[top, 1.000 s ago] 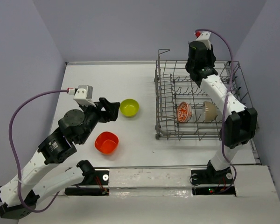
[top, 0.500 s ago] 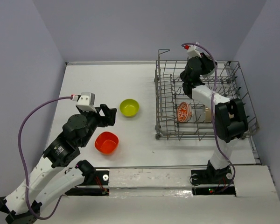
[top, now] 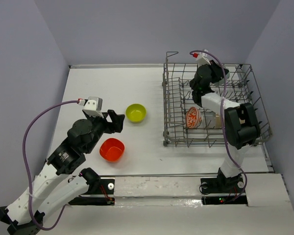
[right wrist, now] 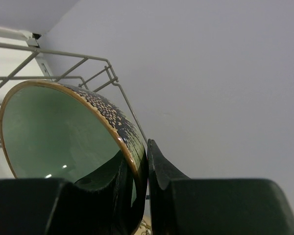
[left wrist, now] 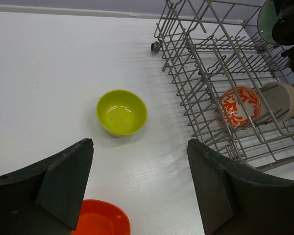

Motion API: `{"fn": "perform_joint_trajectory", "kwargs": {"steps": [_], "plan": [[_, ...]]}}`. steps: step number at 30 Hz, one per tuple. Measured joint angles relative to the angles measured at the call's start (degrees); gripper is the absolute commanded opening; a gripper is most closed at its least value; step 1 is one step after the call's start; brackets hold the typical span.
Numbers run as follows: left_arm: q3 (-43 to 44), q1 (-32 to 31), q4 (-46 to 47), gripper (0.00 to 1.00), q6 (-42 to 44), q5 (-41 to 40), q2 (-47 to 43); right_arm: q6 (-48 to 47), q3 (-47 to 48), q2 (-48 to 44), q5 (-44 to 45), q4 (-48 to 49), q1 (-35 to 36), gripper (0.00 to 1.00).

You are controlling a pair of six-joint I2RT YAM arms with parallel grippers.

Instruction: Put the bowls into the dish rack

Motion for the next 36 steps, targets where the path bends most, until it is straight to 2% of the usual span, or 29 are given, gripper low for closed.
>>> {"fn": "perform_joint_trajectory", "kwargs": {"steps": [15, 36], "plan": [[-0.63, 0.0, 0.15, 0.86, 0.13, 0.46, 0.66, 1.53, -1.4, 3.02, 0.24, -1.27, -3.61, 0.01], [-0.66, 0.0, 0.15, 0.86, 0.15, 0.66, 1.25, 1.66, 0.98, 8.28, 2.95, -1.53, -3.82, 0.01]]}}
